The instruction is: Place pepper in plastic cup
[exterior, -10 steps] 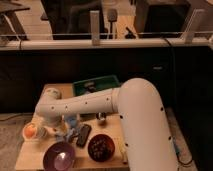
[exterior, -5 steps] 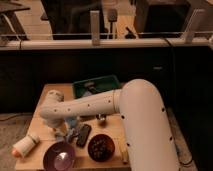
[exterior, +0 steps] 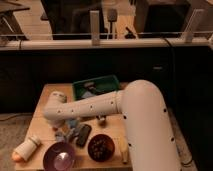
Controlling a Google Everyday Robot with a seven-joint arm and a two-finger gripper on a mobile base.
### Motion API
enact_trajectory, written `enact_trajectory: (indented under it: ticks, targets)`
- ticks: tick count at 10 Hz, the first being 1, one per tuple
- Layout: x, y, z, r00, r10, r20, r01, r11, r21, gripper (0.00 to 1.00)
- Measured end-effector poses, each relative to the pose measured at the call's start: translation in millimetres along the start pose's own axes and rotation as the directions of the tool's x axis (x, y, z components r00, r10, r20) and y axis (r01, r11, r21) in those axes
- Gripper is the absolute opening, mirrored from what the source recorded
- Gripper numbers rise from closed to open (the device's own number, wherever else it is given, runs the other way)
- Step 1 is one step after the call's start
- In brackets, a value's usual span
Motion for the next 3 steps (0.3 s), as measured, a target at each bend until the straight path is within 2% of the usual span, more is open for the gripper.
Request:
enact_trajectory:
  ticks: [3]
  targets:
    - [-6.0,-11.1,18.8,1.0,-0.003,-0.003,0.003,1.0,-0.005,0.8]
